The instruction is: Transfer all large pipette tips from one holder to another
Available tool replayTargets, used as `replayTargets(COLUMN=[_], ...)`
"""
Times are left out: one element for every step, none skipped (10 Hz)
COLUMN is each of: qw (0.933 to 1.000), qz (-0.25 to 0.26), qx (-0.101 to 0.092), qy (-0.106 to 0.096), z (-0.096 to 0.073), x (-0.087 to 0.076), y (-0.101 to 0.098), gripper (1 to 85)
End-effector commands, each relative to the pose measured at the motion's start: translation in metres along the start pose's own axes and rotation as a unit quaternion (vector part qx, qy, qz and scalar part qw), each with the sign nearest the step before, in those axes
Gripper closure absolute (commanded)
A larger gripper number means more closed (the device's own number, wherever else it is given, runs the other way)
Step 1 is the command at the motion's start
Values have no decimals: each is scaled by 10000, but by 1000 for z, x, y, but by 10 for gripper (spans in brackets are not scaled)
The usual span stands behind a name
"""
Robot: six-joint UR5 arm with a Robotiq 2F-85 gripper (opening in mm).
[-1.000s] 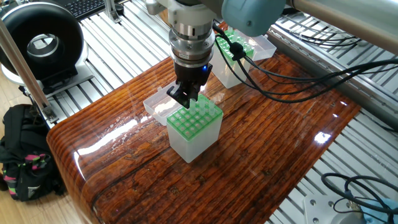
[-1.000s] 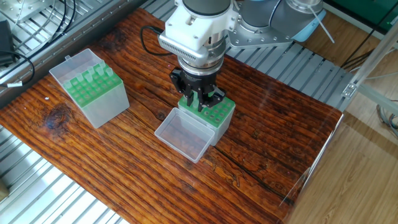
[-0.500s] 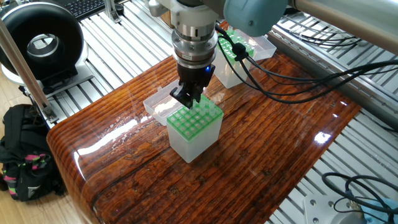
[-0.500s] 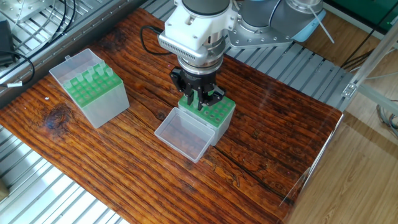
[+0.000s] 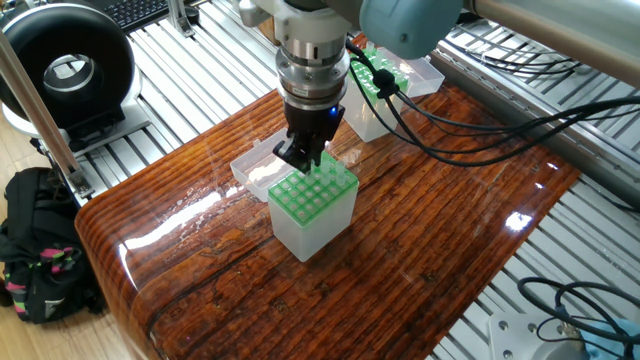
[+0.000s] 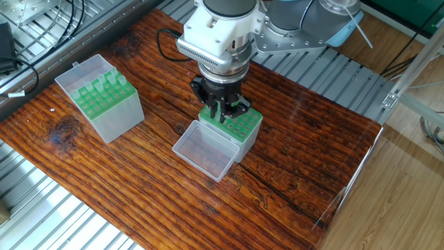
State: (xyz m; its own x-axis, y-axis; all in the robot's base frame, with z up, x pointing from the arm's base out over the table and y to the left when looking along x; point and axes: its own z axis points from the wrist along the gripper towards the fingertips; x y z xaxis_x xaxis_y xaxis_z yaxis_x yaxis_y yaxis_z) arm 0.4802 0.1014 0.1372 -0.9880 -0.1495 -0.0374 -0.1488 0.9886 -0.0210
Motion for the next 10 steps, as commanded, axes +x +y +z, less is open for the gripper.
replayTargets(qw=[10000, 10000, 10000, 10000, 10000, 10000, 10000, 10000, 9999, 9999], qz=[47, 46, 46, 38, 37, 30, 8, -6, -29, -106], qx=[-62, -55, -55, -33, -25, -35, -59, -92, -102, -95], qy=[-23, -22, -22, -11, -10, 4, 9, 19, 33, 42], z=[-1, -2, -4, -7, -12, -17, -24, -31, -40, -51], x=[-2, -1, -1, 0, 1, 1, 1, 0, 0, 0], y=[3, 2, 3, 2, 2, 3, 4, 5, 5, 3], gripper=[650, 663, 673, 693, 707, 717, 717, 720, 720, 720])
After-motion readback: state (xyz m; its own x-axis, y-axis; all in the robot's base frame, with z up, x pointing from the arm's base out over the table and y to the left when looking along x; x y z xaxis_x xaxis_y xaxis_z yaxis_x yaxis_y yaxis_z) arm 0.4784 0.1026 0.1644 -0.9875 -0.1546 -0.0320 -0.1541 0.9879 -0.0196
